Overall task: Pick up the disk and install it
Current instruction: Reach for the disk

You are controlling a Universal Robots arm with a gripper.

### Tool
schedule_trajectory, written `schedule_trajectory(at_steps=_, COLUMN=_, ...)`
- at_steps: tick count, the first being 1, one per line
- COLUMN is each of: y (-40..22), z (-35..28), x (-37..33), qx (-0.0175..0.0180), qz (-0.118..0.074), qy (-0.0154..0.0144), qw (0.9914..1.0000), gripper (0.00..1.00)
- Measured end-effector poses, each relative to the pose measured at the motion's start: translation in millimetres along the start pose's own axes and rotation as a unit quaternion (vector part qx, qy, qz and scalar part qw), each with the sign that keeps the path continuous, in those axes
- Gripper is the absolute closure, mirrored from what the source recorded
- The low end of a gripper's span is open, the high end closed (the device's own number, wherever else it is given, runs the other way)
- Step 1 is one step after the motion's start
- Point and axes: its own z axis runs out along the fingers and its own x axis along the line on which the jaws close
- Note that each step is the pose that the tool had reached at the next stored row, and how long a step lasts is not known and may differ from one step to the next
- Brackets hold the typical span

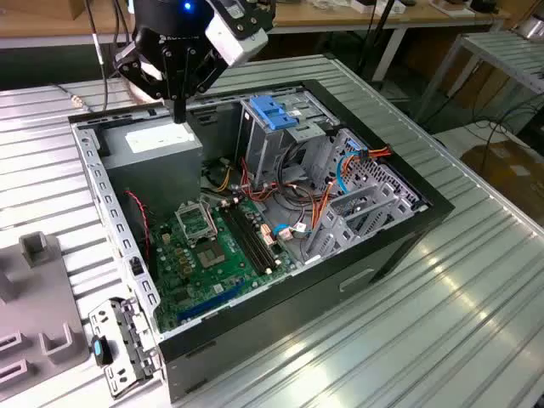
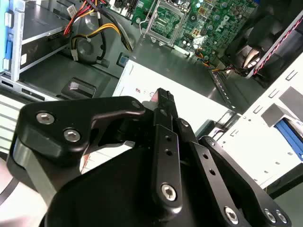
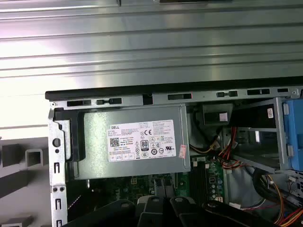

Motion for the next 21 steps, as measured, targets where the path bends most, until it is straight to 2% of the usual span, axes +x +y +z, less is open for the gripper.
schedule_trajectory(at_steps=21, y=-0.3, z=-0.1, x=4.3, qx=0.0001, qz=0.0, qy=0.001, qw=1.0, gripper=0.89)
